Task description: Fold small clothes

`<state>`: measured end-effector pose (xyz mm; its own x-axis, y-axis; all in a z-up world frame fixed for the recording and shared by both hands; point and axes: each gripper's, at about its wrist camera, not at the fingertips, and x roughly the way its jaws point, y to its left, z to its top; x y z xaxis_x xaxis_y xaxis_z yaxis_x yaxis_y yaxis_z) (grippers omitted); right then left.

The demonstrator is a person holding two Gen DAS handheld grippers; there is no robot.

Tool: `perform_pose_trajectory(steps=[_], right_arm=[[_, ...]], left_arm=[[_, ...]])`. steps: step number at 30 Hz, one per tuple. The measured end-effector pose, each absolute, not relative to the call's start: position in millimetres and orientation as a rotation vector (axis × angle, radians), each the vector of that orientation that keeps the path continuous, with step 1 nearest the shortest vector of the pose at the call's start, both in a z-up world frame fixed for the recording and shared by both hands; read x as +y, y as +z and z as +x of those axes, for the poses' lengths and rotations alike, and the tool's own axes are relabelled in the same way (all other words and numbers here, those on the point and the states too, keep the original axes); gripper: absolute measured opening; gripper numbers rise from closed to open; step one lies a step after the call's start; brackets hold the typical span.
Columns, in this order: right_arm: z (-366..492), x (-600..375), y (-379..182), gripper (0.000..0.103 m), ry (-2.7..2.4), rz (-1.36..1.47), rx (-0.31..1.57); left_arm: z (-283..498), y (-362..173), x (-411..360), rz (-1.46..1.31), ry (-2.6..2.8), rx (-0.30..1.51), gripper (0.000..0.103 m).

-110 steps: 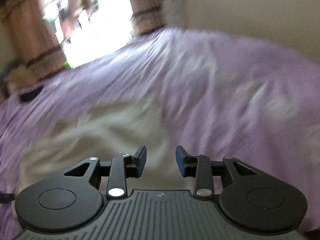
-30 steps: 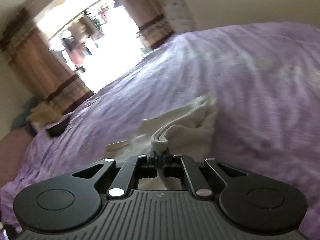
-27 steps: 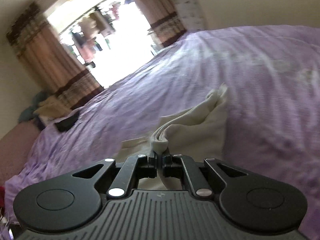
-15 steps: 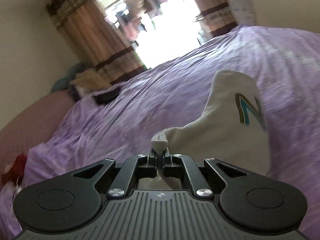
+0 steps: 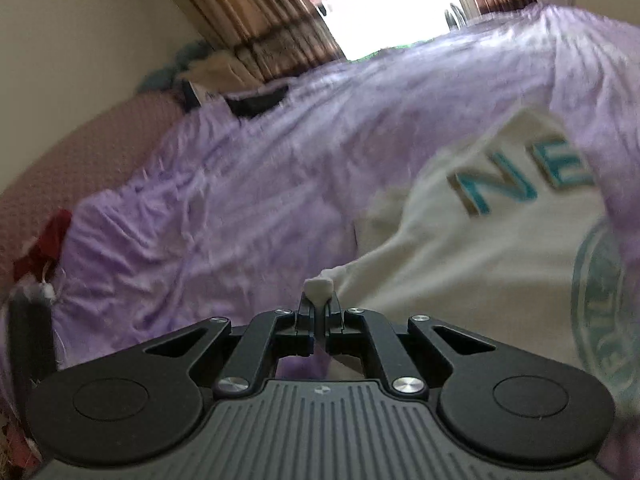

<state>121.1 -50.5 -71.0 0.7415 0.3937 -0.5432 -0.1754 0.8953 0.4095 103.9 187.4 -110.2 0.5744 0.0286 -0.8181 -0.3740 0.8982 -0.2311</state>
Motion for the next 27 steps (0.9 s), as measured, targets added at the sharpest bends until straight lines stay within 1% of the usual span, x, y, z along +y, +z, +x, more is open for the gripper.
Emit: perform_pose_trajectory(steps=[3,5,10,13,16,19,23,25,27], right_arm=[[121,-59,-68,0.004,0.333,0.422,0.656],[122,-58,-58,0.004,0.344,0.42,0.625],[113,-60,-15,0.005,0.382,0.494,0.464],[117,-57,-10,0.004,0.426,0.535,0.48],[119,-39,-30,0.004,0.412,0.445,0.559],[117,-25,-69,0.004,0.391,0.394,0.684],[113,-13,-108,0.005,0.332,0.291,0.77],[115,-12,-122,0.008,0.308,0.274,0.805],[114,-12,-134,0.009,0.287,0.265,0.85]], left_arm=[[105,-111,187,-0.403,0.248,0.938,0.063],[106,-112,187,-0.405,0.254,0.94,0.063],[109,-113,188,-0.397,0.249,0.947,0.063],[110,-115,188,-0.402,0.254,0.95,0.063],[109,-115,190,-0.4,0.261,0.952,0.063],[107,-115,196,-0.414,0.29,0.948,0.063],[104,-114,204,-0.43,0.322,0.943,0.063],[103,-114,204,-0.43,0.335,0.944,0.063],[104,-115,204,-0.431,0.337,0.946,0.063]])
